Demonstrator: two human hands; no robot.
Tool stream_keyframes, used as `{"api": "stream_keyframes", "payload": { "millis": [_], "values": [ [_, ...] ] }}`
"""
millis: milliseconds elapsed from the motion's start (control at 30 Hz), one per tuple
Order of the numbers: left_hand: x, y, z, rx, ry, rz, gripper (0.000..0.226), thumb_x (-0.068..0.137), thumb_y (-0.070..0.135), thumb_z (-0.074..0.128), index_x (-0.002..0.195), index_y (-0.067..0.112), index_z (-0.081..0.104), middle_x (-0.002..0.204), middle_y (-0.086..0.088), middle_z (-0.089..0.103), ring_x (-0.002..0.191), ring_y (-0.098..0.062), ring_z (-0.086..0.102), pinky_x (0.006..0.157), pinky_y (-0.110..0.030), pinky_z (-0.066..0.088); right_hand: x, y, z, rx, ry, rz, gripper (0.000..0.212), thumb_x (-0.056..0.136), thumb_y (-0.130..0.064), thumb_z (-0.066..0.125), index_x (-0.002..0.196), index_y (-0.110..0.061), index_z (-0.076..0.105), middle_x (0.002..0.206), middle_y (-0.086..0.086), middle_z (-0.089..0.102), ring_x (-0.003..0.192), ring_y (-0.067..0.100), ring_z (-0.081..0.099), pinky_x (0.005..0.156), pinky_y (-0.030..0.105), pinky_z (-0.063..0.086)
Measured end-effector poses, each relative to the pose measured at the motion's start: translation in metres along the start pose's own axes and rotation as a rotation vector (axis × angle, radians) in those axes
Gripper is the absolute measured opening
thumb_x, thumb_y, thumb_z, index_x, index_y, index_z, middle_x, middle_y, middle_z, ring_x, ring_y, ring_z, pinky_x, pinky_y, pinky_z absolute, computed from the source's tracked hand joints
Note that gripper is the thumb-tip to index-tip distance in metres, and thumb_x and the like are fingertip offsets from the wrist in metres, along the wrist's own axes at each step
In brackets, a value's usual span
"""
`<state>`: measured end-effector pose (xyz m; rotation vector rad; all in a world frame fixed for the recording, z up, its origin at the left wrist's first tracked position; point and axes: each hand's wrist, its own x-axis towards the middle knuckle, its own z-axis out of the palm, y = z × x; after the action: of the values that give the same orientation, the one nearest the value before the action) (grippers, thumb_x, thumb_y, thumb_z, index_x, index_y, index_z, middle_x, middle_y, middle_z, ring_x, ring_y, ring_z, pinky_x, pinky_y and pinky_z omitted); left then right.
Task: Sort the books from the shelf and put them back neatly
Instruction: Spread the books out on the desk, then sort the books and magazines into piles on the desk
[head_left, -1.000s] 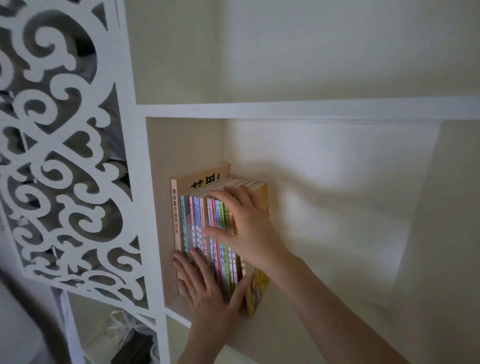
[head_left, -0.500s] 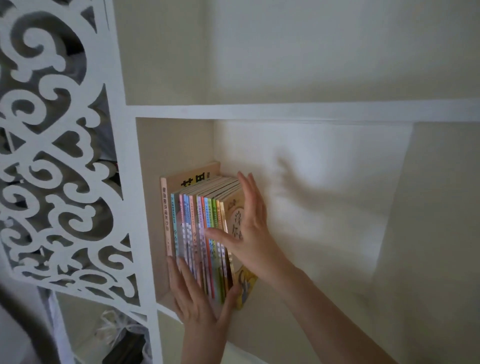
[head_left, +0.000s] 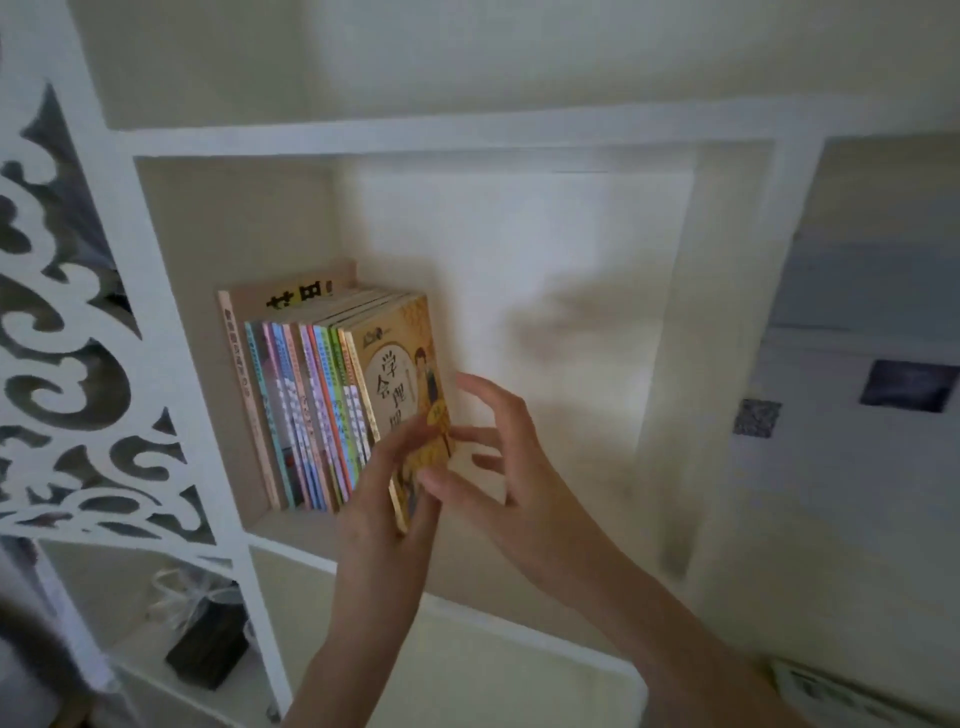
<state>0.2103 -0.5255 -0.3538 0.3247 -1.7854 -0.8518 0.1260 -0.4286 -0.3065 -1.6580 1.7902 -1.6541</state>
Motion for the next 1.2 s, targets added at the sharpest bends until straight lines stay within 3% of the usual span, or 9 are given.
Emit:
{"api": "stream_keyframes", "payload": {
  "millis": [233,467,633,700,800,867,967,1100,1200],
  "values": [
    [-0.088,0.08,0.023,-0.21,-0.076,0.006,0.021,0.091,0.02,0.047,0.099,0.033,0.062,0.091,0.014,0.069,0.088,-0.01,0.068,0.076,-0.02,0.051,-0.142,-0.009,-0.076,-0.137,-0.052,0.181,0.049,0.089,-0.028,0.061,0.135,-0.033,0.043,0.133,-0.025,0.046,0.116,-0.002,0.054,0.098,0.018,0.044],
    [-0.179,0.069,0.144,-0.226,-0.798,-0.316,0.022,0.094,0.018,0.057,0.1,0.039,0.061,0.088,0.021,0.07,0.086,0.003,0.064,0.074,-0.011,0.047,-0.286,0.067,-0.153,-0.135,0.196,0.703,0.037,0.089,-0.03,0.061,0.123,-0.042,0.049,0.121,-0.017,0.057,0.109,0.0,0.058,0.087,0.022,0.053],
    [-0.249,0.029,0.226,-0.077,-1.041,-0.496,0.027,0.097,0.021,0.052,0.122,0.032,0.052,0.122,0.008,0.055,0.109,-0.005,0.055,0.09,-0.024,0.048,-0.366,0.126,-0.179,-0.209,0.319,0.943,0.046,0.088,-0.031,0.065,0.123,-0.043,0.038,0.14,-0.008,0.038,0.121,0.002,0.046,0.086,0.013,0.049],
    [-0.269,0.025,0.249,-0.01,-1.137,-0.539,0.038,0.097,0.027,0.051,0.135,0.025,0.044,0.131,0.005,0.041,0.118,-0.009,0.045,0.093,-0.022,0.04,-0.395,0.156,-0.177,-0.423,0.161,1.052,0.071,0.082,-0.061,0.056,0.138,-0.048,0.015,0.158,-0.01,0.007,0.142,0.013,0.021,0.115,0.031,0.029],
    [-0.291,0.023,0.274,0.083,-1.163,-0.566,0.05,0.094,0.024,0.057,0.14,0.019,0.038,0.143,-0.002,0.022,0.126,-0.011,0.031,0.097,-0.017,0.032,-0.436,0.19,-0.163,-0.74,-0.086,1.035,0.11,0.046,-0.102,0.003,0.131,-0.047,-0.041,0.143,-0.018,-0.046,0.138,0.01,-0.033,0.114,0.035,-0.02],
    [-0.305,0.024,0.281,0.1,-1.107,-0.548,0.057,0.091,0.017,0.061,0.141,0.016,0.034,0.144,-0.005,0.013,0.121,-0.007,0.03,0.089,-0.005,0.03,-0.449,0.198,-0.16,-0.76,-0.043,1.001,0.116,0.045,-0.101,0.003,0.136,-0.04,-0.034,0.15,-0.01,-0.037,0.136,0.007,-0.036,0.109,0.029,-0.029],
    [-0.315,0.027,0.284,0.127,-1.014,-0.56,0.059,0.089,0.013,0.063,0.14,0.017,0.035,0.142,-0.004,0.014,0.111,0.0,0.031,0.084,-0.008,0.036,-0.452,0.199,-0.163,-0.816,0.015,0.951,0.11,0.058,-0.089,0.026,0.145,-0.036,-0.017,0.155,-0.011,-0.019,0.14,0.007,-0.025,0.106,0.024,-0.028],
    [-0.308,0.036,0.286,0.163,-0.962,-0.617,0.048,0.088,0.01,0.065,0.132,0.013,0.047,0.144,-0.006,0.023,0.119,-0.012,0.042,0.087,-0.017,0.039,-0.449,0.2,-0.167,-0.892,0.126,0.851,0.085,0.072,-0.071,0.042,0.145,-0.027,0.033,0.145,0.005,0.045,0.132,0.021,0.026,0.108,0.036,0.012],
    [-0.293,0.047,0.283,0.163,-0.918,-0.611,0.036,0.091,0.013,0.062,0.125,0.018,0.055,0.143,-0.005,0.033,0.125,-0.017,0.043,0.089,-0.018,0.043,-0.452,0.2,-0.173,-1.017,0.09,0.789,0.068,0.079,-0.061,0.041,0.137,-0.025,0.041,0.135,0.007,0.056,0.126,0.026,0.041,0.106,0.041,0.021]
  ]
}}
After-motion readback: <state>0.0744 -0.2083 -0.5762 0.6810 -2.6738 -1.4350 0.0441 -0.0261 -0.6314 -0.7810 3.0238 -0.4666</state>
